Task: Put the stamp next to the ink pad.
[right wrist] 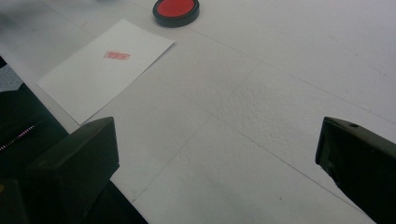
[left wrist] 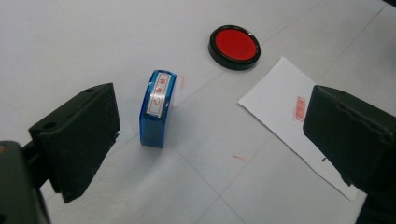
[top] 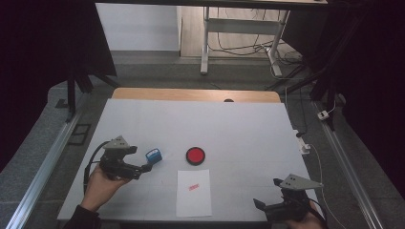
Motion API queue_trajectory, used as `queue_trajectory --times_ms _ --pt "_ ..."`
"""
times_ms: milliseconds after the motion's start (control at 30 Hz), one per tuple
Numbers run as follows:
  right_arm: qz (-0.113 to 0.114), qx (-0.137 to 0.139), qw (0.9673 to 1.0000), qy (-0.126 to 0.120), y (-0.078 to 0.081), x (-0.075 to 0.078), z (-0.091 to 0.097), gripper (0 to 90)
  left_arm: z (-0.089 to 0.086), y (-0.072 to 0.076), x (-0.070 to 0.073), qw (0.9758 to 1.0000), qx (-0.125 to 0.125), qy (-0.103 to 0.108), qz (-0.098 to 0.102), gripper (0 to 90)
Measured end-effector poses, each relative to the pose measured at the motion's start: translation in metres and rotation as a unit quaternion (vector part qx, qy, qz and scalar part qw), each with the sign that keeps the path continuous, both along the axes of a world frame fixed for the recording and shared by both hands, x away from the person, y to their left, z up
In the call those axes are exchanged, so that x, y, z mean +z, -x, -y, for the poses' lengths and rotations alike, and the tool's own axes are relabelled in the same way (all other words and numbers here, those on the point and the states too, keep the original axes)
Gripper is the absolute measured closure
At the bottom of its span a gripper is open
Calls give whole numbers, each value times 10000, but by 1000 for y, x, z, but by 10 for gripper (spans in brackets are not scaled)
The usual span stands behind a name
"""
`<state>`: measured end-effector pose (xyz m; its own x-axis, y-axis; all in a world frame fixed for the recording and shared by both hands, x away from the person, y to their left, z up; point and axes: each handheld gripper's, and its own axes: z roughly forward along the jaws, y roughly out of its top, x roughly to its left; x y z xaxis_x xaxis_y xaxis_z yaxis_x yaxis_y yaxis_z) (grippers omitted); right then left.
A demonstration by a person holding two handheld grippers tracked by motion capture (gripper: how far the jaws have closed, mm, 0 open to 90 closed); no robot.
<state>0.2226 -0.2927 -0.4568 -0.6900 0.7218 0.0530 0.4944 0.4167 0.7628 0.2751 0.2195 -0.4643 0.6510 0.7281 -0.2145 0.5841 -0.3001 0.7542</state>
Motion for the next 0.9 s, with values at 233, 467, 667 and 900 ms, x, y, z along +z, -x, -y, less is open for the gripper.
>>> queue_trajectory --times_ms 233,467,667,900 --pt "-21 -45 10000 -53 -1 0 1 0 -4 19 4 10000 25 64 19 19" --pt "-28 -89 9999 -48 -1 0 1 0 -11 37 5 9999 -17 86 77 0" --pt "-21 -125 9999 -62 0 0 2 0 -17 52 3 9999 1 134 88 0" --pt "-14 -247 9997 -70 0 0 4 0 -26 71 -1 9998 49 168 118 0"
